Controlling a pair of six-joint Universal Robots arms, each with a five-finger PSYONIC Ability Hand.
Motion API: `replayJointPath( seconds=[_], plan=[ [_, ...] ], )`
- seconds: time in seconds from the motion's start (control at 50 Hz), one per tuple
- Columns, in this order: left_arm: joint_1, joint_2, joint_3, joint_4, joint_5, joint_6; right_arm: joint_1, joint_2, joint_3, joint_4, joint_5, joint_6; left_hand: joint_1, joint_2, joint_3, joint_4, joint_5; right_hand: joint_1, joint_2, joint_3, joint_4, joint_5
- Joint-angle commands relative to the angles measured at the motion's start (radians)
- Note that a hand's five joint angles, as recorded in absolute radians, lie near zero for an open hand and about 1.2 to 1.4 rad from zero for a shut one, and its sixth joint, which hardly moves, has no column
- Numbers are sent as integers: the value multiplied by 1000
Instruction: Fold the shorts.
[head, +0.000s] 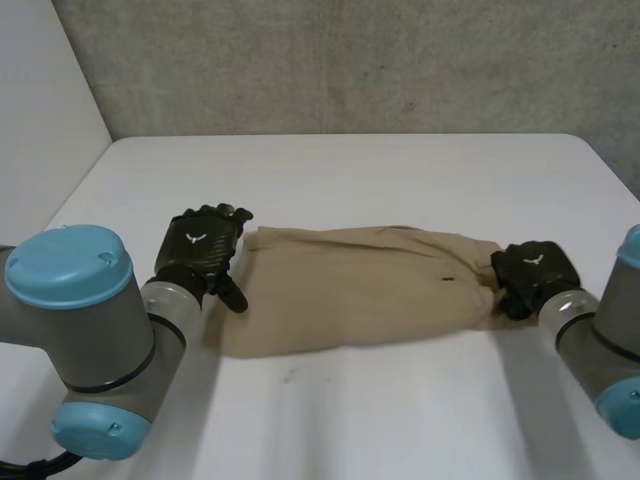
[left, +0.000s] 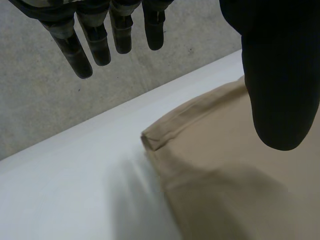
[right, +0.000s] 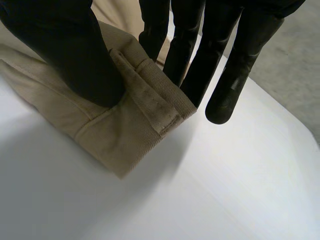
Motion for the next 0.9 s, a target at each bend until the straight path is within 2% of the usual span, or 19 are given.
replayJointPath(
  seconds=[0.02, 0.08, 0.16, 0.2, 0.34, 0.38, 0.4, 0.48, 0.5, 0.52, 0.54, 0.56, 0.62, 0.66, 0.74, 0.84, 0.9],
  plan=[
    [3, 11, 0, -3, -4, 1, -138, -89, -42, 133, -4, -109, -32, -25, -38, -30, -47, 483, 223, 230, 206, 289],
    [3, 17, 0, -4, -4, 1, -174, -115, -85, 199, -10, -212, -32, -25, -38, -30, -47, 483, 223, 230, 206, 289],
    [3, 26, -2, -3, -4, 1, -125, -124, -161, 239, -1, -289, -32, -25, -38, -30, -47, 483, 223, 230, 206, 289],
    [3, 26, -2, -3, -5, 1, -15, -131, -218, 239, 3, -298, -32, -25, -38, -30, -47, 483, 223, 230, 206, 289],
    [3, 28, -3, -4, -5, 1, 234, -102, -350, 230, -10, -312, -32, -25, -38, -30, -47, 483, 223, 230, 206, 289],
    [3, 29, -3, -4, -5, 1, 318, -71, -373, 229, -14, -321, -32, -25, -38, -30, -47, 483, 223, 230, 206, 289],
    [3, 29, -5, -4, -5, 1, 404, -34, -398, 229, -19, -336, -32, -25, -38, -30, -47, 483, 223, 230, 206, 289],
    [5, 31, -5, -4, -5, 1, 567, 47, -415, 227, -46, -353, -32, -25, -38, -30, -47, 483, 223, 230, 206, 289],
    [5, 34, -3, -4, -5, 1, 589, 61, -409, 227, -57, -350, -32, -25, -38, -30, -47, 437, 178, 184, 161, 243],
    [6, 34, -3, -6, -5, 1, 605, 75, -402, 227, -71, -349, -32, -25, -38, -30, -47, 257, -3, 4, -20, 63],
    [8, 35, -2, -7, -5, 1, 618, 87, -395, 229, -86, -349, -32, -25, -38, -30, -47, 57, -203, -196, -219, -137],
    [14, 37, -2, -7, -5, 1, 633, 115, -380, 230, -115, -347, -32, -25, -38, -30, -47, -288, -547, -541, -564, -482],
    [29, 43, 6, -10, -5, 1, 633, 123, -361, 230, -134, -327, -32, -25, -38, -30, -47, -634, -893, -887, -910, -828],
    [34, 46, 8, -10, -5, 1, 632, 109, -359, 229, -136, -297, -32, -25, -38, -30, -47, -725, -985, -978, -1002, -919],
    [58, 58, 24, -9, -2, 1, 604, 29, -376, 210, -132, -128, -32, -25, -38, -30, -47, -739, -999, -992, -1015, -933],
    [60, 63, 81, -7, 1, -3, 417, -107, -390, 193, -117, 196, -32, -25, -38, -30, -47, -739, -999, -992, -1015, -933],
    [48, 60, 112, -9, -1, -6, 357, -149, -393, 193, -120, 301, -32, -25, -38, -30, -47, -739, -999, -992, -1015, -933]
  ],
)
